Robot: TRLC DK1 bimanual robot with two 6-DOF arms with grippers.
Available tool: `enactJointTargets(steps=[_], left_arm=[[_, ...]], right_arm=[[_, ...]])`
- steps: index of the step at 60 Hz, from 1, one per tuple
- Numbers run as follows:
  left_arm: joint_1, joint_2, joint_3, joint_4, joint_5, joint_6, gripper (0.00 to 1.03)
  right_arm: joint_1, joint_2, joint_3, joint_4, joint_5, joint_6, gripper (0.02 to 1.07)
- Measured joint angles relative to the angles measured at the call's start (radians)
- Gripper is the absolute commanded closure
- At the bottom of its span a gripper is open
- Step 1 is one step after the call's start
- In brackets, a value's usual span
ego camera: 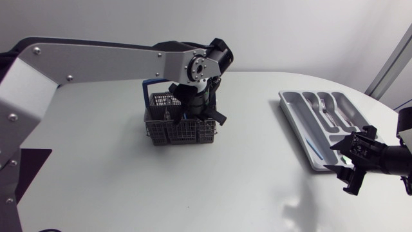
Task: Unload the cutlery basket into the drawer organizer.
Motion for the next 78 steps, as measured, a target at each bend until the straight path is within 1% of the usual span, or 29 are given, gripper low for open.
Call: enactJointTargets(steps=[13,26,38,51,59,69,78], left_arm=[[0.005,0.002,0.000,0.030,-0.008,0.010,0.97],[-0.006,0.002,-0.023,0.106,-0.008,0.080,1.00],[-0.027,-0.028,-0.052,0.120,-0.012,0.143,1.00],[-0.078,-0.123,-0.068,0.124,-0.079,0.268,1.00],[-0.116,-0.218,-0.120,0.164,-0.124,0.363,1.00],[-0.170,-0.328,-0.222,0.221,-0.182,0.457,1.00],[-0.193,-0.411,-0.279,0.226,-0.190,0.500,1.00]], right_arm=[[0.000,-0.015,-0.013,0.000,0.000,0.000,0.34],[0.000,-0.017,-0.031,0.001,0.000,0.000,0.34],[0.001,-0.017,-0.031,0.001,0.000,0.000,0.34],[0.026,-0.043,-0.041,0.003,0.004,0.004,0.34],[0.043,-0.058,-0.047,0.003,0.004,0.028,0.34],[0.088,-0.102,-0.047,-0.001,0.004,0.092,0.34],[0.154,-0.173,-0.042,-0.035,-0.002,0.188,0.34]])
